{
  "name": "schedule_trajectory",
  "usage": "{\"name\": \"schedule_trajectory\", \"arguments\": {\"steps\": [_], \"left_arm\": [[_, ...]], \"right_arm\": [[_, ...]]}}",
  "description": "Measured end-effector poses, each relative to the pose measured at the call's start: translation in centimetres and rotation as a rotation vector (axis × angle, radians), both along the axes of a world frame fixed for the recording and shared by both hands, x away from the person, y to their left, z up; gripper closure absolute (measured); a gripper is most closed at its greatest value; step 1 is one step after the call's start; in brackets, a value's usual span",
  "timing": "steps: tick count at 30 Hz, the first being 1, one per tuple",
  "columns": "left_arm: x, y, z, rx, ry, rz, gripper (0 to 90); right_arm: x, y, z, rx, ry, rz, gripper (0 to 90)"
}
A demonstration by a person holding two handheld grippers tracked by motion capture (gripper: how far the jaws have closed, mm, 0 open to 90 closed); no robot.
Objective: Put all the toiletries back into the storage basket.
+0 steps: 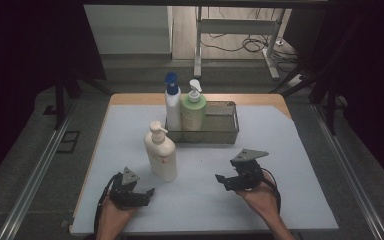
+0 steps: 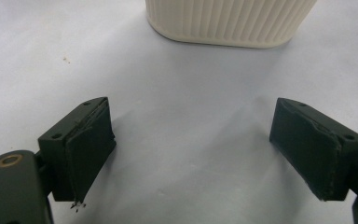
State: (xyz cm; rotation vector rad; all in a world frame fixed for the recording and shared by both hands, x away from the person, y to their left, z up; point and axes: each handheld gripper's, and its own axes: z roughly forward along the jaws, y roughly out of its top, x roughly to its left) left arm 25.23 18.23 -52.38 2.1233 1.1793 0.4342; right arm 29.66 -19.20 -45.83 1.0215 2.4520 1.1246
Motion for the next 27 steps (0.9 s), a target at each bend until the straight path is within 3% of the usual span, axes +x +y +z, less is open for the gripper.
{"name": "schedule_trajectory", "arguments": {"steps": [27], "left_arm": [[0.0, 0.0, 0.0, 0.0, -0.002, -0.001, 13.1]], "right_arm": [[0.7, 6.6, 1.8, 0.049, -0.048, 0.102, 23.5]]}}
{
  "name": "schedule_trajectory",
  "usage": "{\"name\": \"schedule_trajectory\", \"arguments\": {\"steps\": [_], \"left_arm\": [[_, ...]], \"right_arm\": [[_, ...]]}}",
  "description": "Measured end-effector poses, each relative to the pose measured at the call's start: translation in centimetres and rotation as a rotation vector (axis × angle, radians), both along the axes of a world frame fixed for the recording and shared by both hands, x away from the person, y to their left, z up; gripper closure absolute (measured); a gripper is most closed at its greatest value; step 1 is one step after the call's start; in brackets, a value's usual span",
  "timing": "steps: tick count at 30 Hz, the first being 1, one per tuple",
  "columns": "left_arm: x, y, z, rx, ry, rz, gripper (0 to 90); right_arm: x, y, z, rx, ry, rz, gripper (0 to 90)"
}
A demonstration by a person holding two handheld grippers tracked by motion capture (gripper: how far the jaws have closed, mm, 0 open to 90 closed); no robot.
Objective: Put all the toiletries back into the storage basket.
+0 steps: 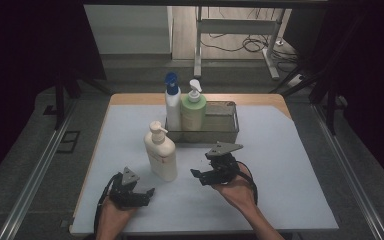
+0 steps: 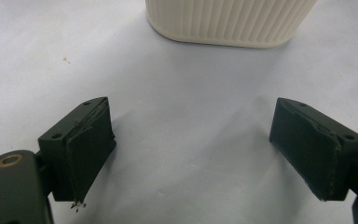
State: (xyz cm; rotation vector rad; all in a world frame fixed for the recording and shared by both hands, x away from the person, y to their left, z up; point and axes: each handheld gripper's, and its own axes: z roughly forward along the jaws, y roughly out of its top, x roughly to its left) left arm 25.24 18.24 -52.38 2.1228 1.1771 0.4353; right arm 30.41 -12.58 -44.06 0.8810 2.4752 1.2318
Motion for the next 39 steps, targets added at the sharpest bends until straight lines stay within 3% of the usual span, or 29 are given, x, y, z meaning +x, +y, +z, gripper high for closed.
{"name": "schedule_trajectory", "arguments": {"steps": [14, 39], "left_arm": [[0.0, 0.0, 0.0, 0.0, 0.0, 0.0, 13.1], [0.0, 0.0, 0.0, 0.0, 0.001, 0.0, 13.1]], "right_arm": [[0.2, 3.1, 0.7, 0.017, 0.0, 0.047, 25.1], [0.8, 7.0, 1.4, 0.021, -0.027, 0.06, 26.1]]}}
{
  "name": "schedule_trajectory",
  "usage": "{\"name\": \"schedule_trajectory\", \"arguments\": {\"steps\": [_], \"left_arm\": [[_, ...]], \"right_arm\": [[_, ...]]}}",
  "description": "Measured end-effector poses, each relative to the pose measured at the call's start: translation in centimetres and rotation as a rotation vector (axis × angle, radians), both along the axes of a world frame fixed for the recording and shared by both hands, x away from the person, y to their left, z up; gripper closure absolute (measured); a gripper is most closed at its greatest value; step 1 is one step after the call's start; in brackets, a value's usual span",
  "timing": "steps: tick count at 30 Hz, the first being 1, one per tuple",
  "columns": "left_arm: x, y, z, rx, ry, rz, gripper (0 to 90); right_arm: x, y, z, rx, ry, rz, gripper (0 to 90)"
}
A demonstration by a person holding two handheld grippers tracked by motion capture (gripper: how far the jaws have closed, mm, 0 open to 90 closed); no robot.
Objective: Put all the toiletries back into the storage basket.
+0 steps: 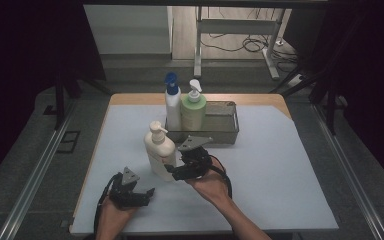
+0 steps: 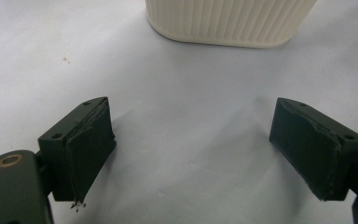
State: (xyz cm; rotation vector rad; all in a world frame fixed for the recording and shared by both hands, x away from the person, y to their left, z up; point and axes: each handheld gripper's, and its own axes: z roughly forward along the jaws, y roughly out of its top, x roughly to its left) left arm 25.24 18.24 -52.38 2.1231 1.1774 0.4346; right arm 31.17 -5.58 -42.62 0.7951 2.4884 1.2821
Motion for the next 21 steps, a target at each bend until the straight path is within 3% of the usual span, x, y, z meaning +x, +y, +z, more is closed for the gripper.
{"name": "schedule_trajectory", "arguments": {"steps": [10, 21], "left_arm": [[0.0, 0.0, 0.0, 0.0, 0.0, 0.0, 13.1], [0.0, 0.0, 0.0, 0.0, 0.0, -0.001, 13.1]], "right_arm": [[0.6, 2.2, 0.2, -0.018, -0.02, -0.007, 26.2], [1.6, 3.9, -0.9, -0.017, -0.019, -0.035, 31.6]]}}
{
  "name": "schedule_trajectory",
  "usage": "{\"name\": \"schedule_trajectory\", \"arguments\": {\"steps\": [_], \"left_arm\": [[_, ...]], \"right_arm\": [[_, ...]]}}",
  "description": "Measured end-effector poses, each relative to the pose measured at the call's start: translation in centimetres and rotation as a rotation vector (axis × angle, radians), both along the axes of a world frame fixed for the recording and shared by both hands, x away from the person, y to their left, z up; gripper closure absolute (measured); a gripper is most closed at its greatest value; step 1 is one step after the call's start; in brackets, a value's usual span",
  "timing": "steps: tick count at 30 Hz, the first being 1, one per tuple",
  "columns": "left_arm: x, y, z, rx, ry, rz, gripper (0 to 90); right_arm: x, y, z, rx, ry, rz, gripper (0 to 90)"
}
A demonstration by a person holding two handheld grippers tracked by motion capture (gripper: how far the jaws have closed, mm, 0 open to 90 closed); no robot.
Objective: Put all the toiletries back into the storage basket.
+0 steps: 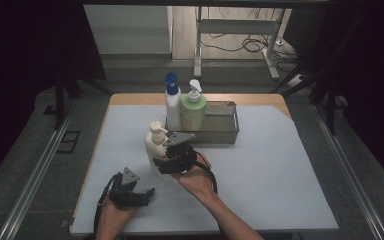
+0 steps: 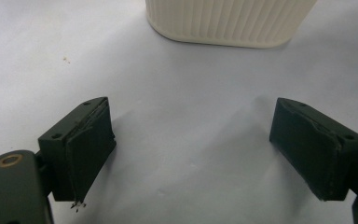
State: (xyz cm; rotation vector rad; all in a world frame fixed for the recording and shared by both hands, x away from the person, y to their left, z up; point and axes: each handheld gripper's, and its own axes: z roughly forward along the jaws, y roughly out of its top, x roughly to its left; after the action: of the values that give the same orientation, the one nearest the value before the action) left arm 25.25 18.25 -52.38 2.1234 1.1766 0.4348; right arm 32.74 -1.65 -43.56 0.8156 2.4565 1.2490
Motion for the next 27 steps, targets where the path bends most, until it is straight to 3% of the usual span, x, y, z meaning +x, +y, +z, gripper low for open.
{"name": "schedule_trajectory", "arguments": {"steps": [3, 13, 27], "left_arm": [[0.0, 0.0, 0.0, 0.0, 0.0, 0.0, 13.1], [0.0, 0.0, 0.0, -0.001, 0.0, 0.0, 13.1], [0.0, 0.0, 0.0, -0.001, 0.001, 0.001, 13.1]], "right_arm": [[0.1, 0.1, -0.2, 0.014, 0.005, 0.002, 34.3], [-0.1, 0.1, 0.1, -0.012, -0.002, -0.008, 36.2], [-0.7, -2.5, 1.2, -0.029, -0.005, -0.016, 36.7]]}}
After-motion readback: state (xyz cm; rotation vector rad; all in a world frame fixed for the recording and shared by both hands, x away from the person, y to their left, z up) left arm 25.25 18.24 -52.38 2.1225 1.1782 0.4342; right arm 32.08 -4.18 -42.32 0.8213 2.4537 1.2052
